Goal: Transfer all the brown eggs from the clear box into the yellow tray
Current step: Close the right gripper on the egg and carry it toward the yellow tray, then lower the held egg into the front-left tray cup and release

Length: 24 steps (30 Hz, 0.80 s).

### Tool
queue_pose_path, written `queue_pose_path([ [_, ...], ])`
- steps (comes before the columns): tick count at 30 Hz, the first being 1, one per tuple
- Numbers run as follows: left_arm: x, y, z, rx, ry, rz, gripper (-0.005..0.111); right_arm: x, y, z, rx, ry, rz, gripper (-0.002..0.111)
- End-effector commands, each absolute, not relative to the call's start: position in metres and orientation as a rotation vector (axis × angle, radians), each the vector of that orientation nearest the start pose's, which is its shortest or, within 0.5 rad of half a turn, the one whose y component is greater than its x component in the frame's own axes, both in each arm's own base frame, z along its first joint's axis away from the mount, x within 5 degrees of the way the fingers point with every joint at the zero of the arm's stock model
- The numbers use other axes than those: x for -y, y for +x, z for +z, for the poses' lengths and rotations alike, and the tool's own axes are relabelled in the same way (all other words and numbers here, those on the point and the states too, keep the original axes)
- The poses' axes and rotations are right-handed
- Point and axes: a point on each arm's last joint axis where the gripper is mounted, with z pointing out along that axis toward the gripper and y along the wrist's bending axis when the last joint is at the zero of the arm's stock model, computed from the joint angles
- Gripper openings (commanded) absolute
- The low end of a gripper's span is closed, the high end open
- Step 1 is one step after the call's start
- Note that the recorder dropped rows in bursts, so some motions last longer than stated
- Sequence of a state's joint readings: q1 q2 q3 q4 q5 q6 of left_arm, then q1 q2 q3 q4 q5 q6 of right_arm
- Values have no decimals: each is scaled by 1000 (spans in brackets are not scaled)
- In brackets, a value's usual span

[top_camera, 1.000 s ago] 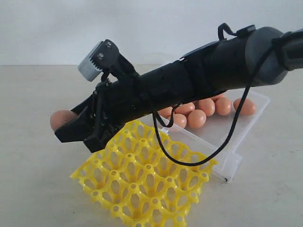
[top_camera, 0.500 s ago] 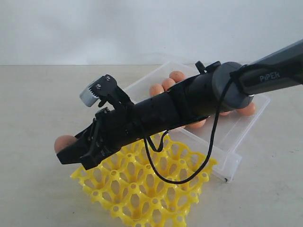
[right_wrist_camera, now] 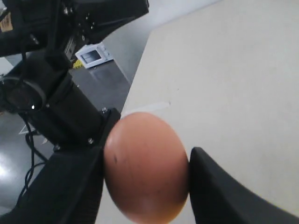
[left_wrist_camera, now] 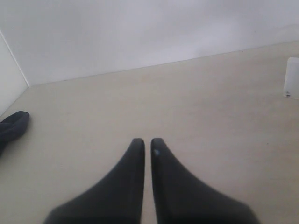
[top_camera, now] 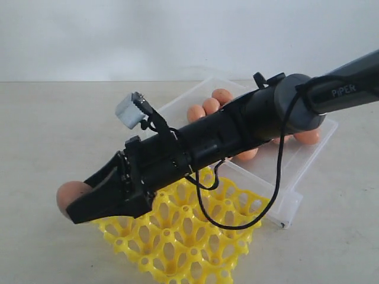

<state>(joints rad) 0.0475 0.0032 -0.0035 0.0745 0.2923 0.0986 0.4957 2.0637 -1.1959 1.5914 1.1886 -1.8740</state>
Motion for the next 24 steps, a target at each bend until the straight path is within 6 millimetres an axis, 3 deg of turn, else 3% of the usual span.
queue_pose_path([
  [1, -5, 54, 187, -1777, 86, 172, 4, -236, 302, 175, -1676, -1445, 1424, 0],
  [5, -5, 54, 187, -1777, 86, 172, 4, -228, 297, 190, -1635, -1559, 1347, 0],
  [9, -5, 54, 187, -1777, 86, 172, 4, -227, 300, 196, -1635, -1558, 1258, 0],
  [19, -5, 54, 187, -1777, 86, 172, 4, -250, 313, 162, -1799, -1514, 875, 0],
  [24, -5, 54, 187, -1777, 86, 172, 4, -251, 313, 156, -1813, -1516, 882, 0],
])
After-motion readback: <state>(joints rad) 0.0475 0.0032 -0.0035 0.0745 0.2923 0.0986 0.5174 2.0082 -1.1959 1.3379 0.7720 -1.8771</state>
